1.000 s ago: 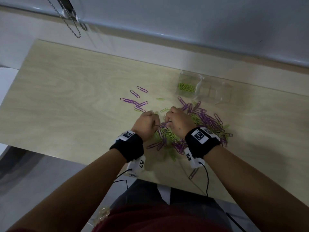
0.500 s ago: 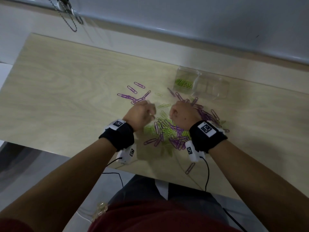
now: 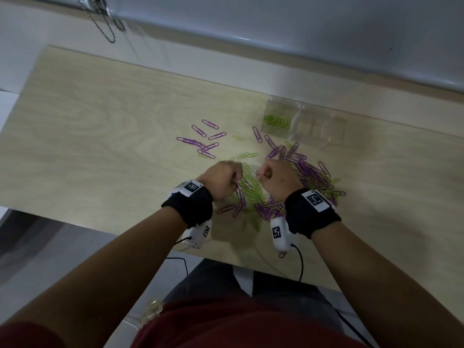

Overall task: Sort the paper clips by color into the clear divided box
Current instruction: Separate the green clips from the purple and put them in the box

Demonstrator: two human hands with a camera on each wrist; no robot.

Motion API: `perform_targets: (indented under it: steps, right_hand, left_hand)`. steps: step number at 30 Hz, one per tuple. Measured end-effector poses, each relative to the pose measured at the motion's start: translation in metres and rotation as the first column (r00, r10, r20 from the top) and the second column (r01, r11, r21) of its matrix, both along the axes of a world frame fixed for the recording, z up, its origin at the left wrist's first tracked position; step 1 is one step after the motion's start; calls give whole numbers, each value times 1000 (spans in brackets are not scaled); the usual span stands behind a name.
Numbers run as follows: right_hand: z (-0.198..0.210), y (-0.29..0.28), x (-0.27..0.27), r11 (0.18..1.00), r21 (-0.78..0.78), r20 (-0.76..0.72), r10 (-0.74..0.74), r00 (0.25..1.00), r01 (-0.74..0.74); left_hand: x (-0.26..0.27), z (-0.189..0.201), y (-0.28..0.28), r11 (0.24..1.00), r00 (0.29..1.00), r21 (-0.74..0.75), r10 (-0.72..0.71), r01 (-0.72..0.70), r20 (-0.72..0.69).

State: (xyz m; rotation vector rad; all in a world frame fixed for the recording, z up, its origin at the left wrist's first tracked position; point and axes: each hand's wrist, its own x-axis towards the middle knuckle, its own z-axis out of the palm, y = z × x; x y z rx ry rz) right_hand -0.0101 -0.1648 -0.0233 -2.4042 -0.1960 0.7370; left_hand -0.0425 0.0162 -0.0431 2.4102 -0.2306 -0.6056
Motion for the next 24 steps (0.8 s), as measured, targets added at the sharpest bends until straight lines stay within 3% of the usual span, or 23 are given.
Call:
perform_targets:
  steps: [4,7,9,11,15,17,19,24]
  right_hand:
    - [15,-17,2,905,293,-104,-290,951,308]
    - [21,-28,7,779,391,-228,-435,871,491]
    - [21,-28,17,756,406,-196,-476,857,513]
    - [16,-24,32,807,375,-72,-466,882,457]
    - [14,-12,45,973,55,200,-231,952,225]
    - [23,-5,27,1000,-26,179,-1,984,6]
    - [26,3,-4,975,-100,84,208,974,-199]
    - [6,20,-55,946,-230,30,243,969,-230]
  left_hand:
    - [-7,-3,1,995,993,-35,86,-89,-85]
    - [-13,-2,3,991,990,-36,127,-129,-63]
    - [-17,-2,3,996,996,-8,88,-88,-32]
    - [-21,-4,0,1000,1000,21,10,-10,13]
    - [-22,-9,-2,997,995,12,-78,77,67]
    - [-22,-9,-1,991,988,42,-131,128,85]
    - [-22,-9,-2,978,978,97,-192,184,85]
    - [-16,-5,-2,962,968,156,-240,226,79]
